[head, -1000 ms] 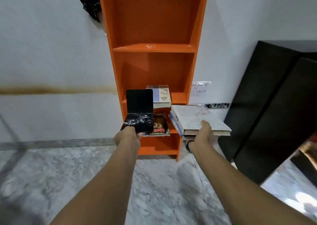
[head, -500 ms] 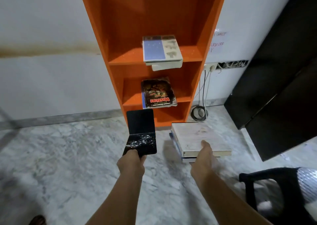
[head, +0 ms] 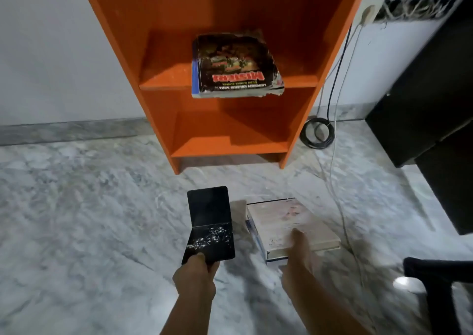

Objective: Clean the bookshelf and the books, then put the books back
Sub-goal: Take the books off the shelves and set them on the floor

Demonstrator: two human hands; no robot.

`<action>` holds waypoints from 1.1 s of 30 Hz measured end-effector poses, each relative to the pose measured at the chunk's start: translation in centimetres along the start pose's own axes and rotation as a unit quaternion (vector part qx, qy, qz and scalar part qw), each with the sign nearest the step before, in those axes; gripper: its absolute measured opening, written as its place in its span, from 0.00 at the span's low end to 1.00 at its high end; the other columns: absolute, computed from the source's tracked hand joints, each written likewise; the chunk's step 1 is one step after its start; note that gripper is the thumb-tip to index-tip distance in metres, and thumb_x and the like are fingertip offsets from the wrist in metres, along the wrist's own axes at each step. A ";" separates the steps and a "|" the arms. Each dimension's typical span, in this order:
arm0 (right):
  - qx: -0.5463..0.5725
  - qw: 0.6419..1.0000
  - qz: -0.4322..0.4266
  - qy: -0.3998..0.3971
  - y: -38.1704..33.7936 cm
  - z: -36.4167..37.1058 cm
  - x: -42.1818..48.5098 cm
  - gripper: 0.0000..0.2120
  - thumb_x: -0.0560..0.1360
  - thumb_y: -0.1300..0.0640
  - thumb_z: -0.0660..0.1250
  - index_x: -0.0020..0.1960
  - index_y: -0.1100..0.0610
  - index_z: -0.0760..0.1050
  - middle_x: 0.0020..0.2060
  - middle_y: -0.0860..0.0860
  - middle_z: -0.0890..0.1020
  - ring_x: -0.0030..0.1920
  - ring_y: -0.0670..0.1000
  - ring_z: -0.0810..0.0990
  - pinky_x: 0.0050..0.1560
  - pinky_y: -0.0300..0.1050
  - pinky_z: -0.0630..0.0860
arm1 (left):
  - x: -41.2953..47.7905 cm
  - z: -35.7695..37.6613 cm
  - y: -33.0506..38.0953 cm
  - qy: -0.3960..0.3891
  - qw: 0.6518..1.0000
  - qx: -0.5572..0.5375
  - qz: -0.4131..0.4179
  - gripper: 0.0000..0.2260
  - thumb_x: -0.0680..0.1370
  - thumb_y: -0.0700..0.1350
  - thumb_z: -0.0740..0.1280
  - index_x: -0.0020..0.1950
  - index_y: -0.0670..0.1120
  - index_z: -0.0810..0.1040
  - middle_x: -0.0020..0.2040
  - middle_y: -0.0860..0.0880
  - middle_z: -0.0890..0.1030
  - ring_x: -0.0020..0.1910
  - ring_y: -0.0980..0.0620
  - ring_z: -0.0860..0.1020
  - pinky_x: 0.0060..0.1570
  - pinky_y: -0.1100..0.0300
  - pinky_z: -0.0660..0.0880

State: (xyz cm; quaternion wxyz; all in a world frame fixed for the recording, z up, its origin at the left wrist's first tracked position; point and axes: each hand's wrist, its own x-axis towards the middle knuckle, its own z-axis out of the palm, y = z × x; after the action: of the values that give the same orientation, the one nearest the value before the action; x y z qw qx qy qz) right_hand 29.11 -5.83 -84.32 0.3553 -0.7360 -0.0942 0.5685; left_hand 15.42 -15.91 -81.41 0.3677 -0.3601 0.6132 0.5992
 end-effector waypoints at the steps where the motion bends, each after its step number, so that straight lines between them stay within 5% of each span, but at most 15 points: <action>1: -0.006 1.000 -0.001 -0.002 1.0 0.5 1.6 0.33 0.56 0.35 0.72 0.52 0.56 0.76 0.43 0.56 0.83 0.41 0.60 0.83 0.37 0.53 0.81 | 2.3 0.4 -1.2 -0.001 1.000 -0.001 -0.004 0.07 0.76 0.29 0.62 0.54 0.33 0.73 0.40 0.40 0.78 0.39 0.44 0.78 0.35 0.55 0.81; 4: -0.005 1.000 -0.018 0.009 3.5 1.8 6.2 0.27 0.62 0.41 0.77 0.48 0.61 0.75 0.42 0.60 0.81 0.39 0.62 0.82 0.40 0.56 0.81 | 8.6 2.3 -4.1 0.000 1.000 0.006 0.001 0.07 0.77 0.30 0.63 0.54 0.35 0.74 0.42 0.40 0.77 0.38 0.45 0.78 0.30 0.54 0.79; 7: 0.029 1.000 0.008 0.007 5.2 3.1 10.0 0.20 0.70 0.51 0.75 0.54 0.60 0.73 0.44 0.60 0.80 0.42 0.62 0.82 0.43 0.56 0.81 | 13.8 3.9 -6.0 0.007 1.000 0.001 0.008 0.07 0.77 0.31 0.64 0.55 0.37 0.72 0.47 0.38 0.76 0.38 0.45 0.77 0.29 0.55 0.79; 11: 0.076 0.997 0.023 -0.022 8.4 4.9 15.2 0.17 0.70 0.58 0.76 0.54 0.59 0.72 0.49 0.60 0.82 0.45 0.62 0.83 0.48 0.59 0.81 | 20.1 5.7 -7.6 -0.023 0.999 -0.006 0.028 0.07 0.77 0.32 0.66 0.55 0.37 0.72 0.43 0.40 0.77 0.40 0.44 0.78 0.29 0.57 0.80; 14: 0.098 0.993 0.023 -0.057 9.2 6.4 17.4 0.17 0.71 0.60 0.75 0.56 0.59 0.73 0.50 0.59 0.82 0.46 0.61 0.83 0.52 0.61 0.80 | 23.5 6.4 -8.7 -0.036 0.999 -0.005 0.031 0.05 0.77 0.32 0.66 0.51 0.36 0.72 0.49 0.37 0.78 0.47 0.41 0.80 0.34 0.54 0.81; 19: 0.092 0.984 0.061 -0.137 10.9 7.8 20.0 0.19 0.74 0.56 0.72 0.64 0.55 0.73 0.52 0.55 0.83 0.50 0.60 0.83 0.52 0.63 0.80 | 26.2 6.3 -10.4 -0.029 0.999 -0.015 0.020 0.05 0.77 0.32 0.68 0.48 0.33 0.73 0.42 0.38 0.78 0.40 0.44 0.79 0.38 0.50 0.82; 24: 0.034 0.982 0.070 -0.175 12.4 6.6 21.2 0.15 0.79 0.53 0.67 0.64 0.53 0.73 0.56 0.55 0.82 0.56 0.60 0.81 0.56 0.64 0.77 | 28.2 6.0 -11.5 -0.003 1.000 0.016 0.024 0.08 0.76 0.35 0.71 0.47 0.32 0.74 0.41 0.37 0.78 0.40 0.41 0.80 0.26 0.53 0.81; 28: -0.035 0.982 0.070 -0.171 12.6 6.1 21.7 0.08 0.78 0.48 0.68 0.52 0.52 0.74 0.49 0.56 0.83 0.46 0.56 0.83 0.56 0.62 0.78 | 29.3 5.6 -12.0 0.038 0.996 0.074 0.044 0.13 0.73 0.42 0.75 0.47 0.33 0.77 0.41 0.38 0.81 0.38 0.41 0.82 0.36 0.53 0.80; 33: -0.122 0.972 0.079 -0.183 12.7 5.4 22.5 0.22 0.78 0.42 0.66 0.53 0.63 0.76 0.24 0.57 0.74 0.25 0.52 0.69 0.53 0.63 0.79 | 29.3 5.0 -12.1 0.045 0.993 0.093 0.064 0.16 0.71 0.48 0.76 0.45 0.35 0.78 0.42 0.40 0.83 0.40 0.43 0.83 0.38 0.57 0.78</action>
State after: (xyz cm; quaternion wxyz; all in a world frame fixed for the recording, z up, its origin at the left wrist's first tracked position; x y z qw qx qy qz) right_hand 28.44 -0.68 -110.14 0.1936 -0.6626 -0.1678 0.7038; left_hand 12.41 -11.21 -112.96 0.3327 -0.3110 0.7039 0.5451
